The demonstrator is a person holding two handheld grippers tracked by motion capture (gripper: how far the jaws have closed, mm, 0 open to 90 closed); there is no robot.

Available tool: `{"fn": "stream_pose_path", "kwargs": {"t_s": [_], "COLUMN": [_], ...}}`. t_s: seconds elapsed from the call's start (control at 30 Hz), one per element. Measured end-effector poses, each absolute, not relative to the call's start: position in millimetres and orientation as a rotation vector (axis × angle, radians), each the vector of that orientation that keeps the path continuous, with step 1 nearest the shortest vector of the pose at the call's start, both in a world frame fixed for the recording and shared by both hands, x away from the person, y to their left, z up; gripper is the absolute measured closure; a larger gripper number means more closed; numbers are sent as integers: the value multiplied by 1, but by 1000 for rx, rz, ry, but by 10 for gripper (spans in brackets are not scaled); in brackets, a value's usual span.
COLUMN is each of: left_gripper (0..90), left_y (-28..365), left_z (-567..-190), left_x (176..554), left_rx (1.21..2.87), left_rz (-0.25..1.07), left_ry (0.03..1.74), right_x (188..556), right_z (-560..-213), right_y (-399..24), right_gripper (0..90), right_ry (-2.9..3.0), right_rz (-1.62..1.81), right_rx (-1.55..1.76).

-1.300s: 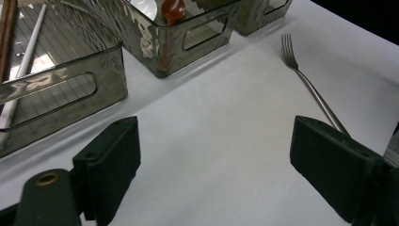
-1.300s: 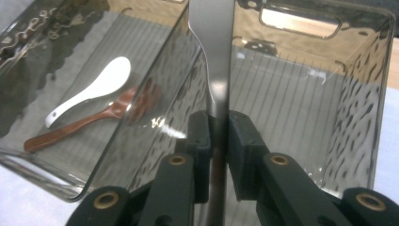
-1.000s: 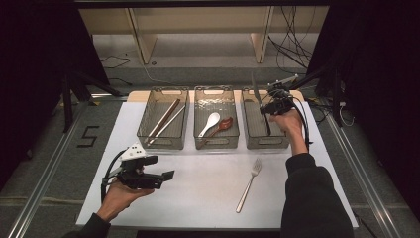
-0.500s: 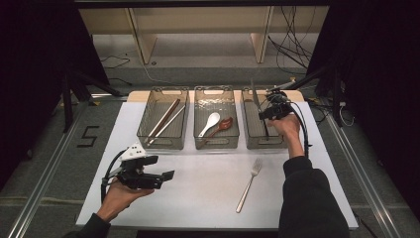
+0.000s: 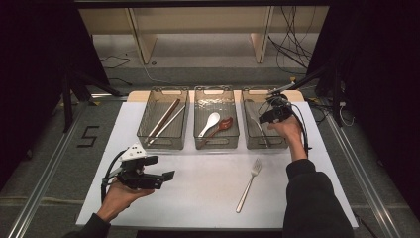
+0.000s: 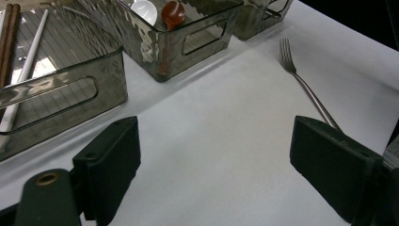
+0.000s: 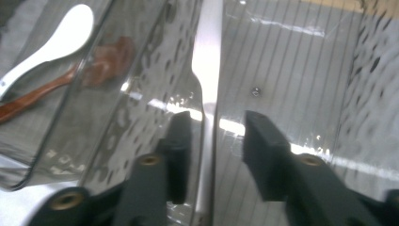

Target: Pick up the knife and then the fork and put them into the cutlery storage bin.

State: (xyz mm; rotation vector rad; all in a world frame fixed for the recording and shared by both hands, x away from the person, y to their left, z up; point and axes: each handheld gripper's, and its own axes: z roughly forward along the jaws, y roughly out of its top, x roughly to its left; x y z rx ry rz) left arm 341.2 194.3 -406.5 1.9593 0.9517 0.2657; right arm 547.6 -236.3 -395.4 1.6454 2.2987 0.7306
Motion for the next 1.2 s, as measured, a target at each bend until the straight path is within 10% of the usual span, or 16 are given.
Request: {"fn": "stream_pose_path", "kwargs": {"t_s": [0.77,1.2], "left_gripper": [158,158], "left_y": [194,194], "left_z": [-407,-407], "left_x": [342,341], "left_rx": [1960,1965], "left_rz": [268,271], "left_ry": [966,958], "right_x": [428,383], "right_z": [-378,-416], "right_y": [-200,-183], "right_gripper": [327,614], "right_ry": [2564,2698], "right_rz": [1052,995], "right_rx": [1151,1024]}}
